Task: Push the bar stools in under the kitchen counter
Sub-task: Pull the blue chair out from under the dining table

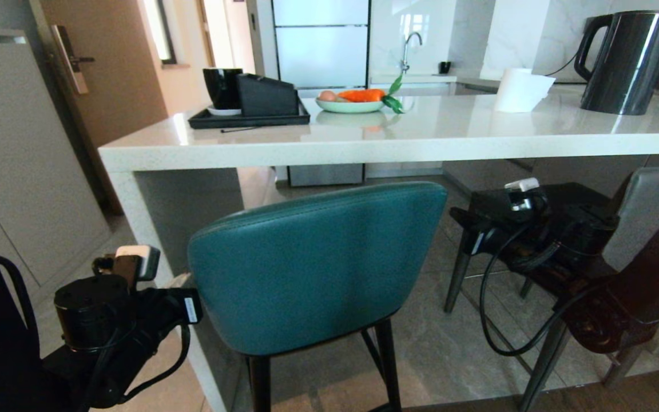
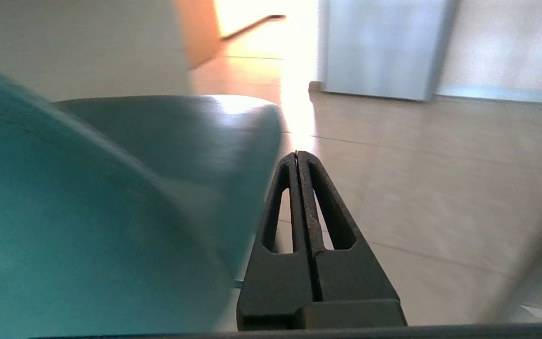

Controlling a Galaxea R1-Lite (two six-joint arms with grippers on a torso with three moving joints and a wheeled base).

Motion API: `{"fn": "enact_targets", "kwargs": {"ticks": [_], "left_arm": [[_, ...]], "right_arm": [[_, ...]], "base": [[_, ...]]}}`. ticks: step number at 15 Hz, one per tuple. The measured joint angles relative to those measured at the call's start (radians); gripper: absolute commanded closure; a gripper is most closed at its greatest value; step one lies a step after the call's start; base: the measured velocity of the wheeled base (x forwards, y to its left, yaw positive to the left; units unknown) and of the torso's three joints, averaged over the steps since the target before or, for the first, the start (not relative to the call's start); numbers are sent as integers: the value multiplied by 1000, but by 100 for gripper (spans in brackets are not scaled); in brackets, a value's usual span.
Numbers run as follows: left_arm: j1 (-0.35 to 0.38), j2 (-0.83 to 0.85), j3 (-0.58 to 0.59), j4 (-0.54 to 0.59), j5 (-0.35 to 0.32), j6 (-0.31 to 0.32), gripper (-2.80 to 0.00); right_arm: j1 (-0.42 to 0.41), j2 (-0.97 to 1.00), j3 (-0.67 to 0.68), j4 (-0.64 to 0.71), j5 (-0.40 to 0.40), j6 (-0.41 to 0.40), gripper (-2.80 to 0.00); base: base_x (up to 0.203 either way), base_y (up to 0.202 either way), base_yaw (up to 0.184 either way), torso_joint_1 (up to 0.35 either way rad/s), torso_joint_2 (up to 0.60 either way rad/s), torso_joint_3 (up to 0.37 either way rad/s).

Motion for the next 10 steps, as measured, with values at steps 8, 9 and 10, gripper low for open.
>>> {"fn": "enact_targets", "kwargs": {"ticks": [8,9,10], "left_arm": [[24,-10,7,0,1,-21,0],[25,-10,7,0,1,-21,0],[28,-9,4,1,1,-21,0]], "right_arm": [[95,147,-180,54,98,-1,0],[105,147,-172,51,97,0,0],[116,142,-155,47,96,-1,0]], "base": [[0,0,0,0,0,0],[0,0,0,0,0,0],[0,0,0,0,0,0]]}}
